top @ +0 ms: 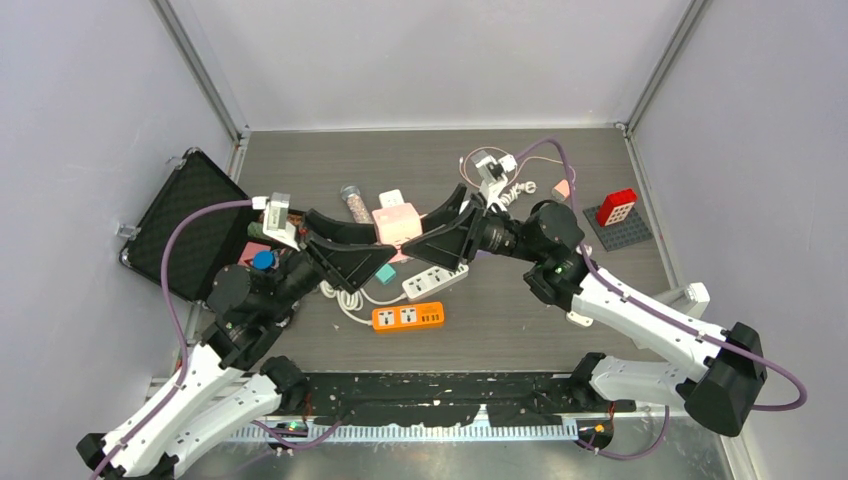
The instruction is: Insert the plug
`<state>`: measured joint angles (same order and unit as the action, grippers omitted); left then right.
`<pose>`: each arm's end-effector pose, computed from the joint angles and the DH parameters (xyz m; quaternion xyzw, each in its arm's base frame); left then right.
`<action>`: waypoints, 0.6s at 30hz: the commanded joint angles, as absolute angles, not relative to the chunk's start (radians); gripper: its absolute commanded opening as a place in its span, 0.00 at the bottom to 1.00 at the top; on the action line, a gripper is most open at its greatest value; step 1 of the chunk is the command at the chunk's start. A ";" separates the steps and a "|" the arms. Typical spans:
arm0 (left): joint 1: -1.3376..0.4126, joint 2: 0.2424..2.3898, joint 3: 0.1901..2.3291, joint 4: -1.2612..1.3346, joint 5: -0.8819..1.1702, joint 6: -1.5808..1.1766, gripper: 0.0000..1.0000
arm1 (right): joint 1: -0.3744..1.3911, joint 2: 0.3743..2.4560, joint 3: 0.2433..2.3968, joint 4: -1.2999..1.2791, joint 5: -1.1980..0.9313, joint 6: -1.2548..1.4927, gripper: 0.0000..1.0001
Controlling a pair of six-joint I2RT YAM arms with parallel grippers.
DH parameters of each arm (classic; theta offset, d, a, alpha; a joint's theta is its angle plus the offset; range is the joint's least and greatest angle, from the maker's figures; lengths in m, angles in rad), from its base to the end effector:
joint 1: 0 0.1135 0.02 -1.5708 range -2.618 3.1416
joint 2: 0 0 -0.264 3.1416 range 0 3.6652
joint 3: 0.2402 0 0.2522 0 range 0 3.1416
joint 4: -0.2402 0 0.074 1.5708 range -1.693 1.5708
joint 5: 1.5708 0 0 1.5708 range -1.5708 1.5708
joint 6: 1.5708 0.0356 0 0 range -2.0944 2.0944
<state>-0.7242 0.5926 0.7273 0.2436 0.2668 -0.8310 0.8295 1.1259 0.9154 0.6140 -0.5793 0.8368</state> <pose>0.0959 -0.0974 0.3933 0.0802 0.5616 -0.6286 0.5320 0.1571 0.2005 0.4000 -0.2364 0.5290 0.6977 0.4214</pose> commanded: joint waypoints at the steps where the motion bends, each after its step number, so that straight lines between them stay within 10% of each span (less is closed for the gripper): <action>1: -0.721 0.598 0.719 0.332 0.295 -0.854 0.68 | 0.838 1.104 0.909 0.654 -0.616 0.830 0.31; 12: -0.721 0.636 0.722 0.313 0.351 -0.823 0.02 | 0.838 1.103 0.921 0.603 -0.631 0.816 0.40; 18: -0.721 0.617 0.748 0.180 0.346 -0.641 0.00 | 0.838 1.051 0.923 0.448 -0.597 0.668 0.93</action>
